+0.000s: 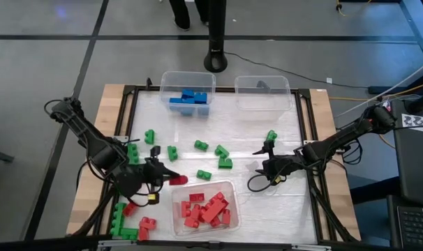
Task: Sort blocks
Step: Put the red game piece into the bottom transparent bin
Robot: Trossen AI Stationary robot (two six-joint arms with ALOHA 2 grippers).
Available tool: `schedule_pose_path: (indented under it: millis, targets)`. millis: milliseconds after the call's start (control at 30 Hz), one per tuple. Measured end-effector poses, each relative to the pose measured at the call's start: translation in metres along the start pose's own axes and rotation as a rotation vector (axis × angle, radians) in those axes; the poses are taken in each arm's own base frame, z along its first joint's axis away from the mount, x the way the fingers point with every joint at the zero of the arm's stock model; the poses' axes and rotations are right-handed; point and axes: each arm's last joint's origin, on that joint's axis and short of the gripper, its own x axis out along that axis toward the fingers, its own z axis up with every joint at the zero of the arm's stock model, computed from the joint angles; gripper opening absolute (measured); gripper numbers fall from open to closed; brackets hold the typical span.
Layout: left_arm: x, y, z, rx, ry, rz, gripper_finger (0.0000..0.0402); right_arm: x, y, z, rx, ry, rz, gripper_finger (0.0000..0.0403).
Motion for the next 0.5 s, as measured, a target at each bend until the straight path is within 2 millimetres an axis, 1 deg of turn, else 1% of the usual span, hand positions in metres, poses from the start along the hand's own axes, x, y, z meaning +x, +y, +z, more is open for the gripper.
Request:
schedule_pose_path:
  millis: [133,200,500]
  targets:
    - [0.007,-0.008,0.004,0.006,-0.058,-0.060,0.0000,0.000,0.000,0.000,0.000,0.000,0.000,0.0351]
    - [0.015,-0.013,0.002,0.019,-0.056,-0.069,0.0000,0.000,0.000,0.000,0.000,0.000,0.000,0.0351]
    - [0.056,-0.036,-0.013,0.036,-0.003,-0.081,0.0000,0.000,0.000,0.000,-0.001,0.001,0.001,0.0351]
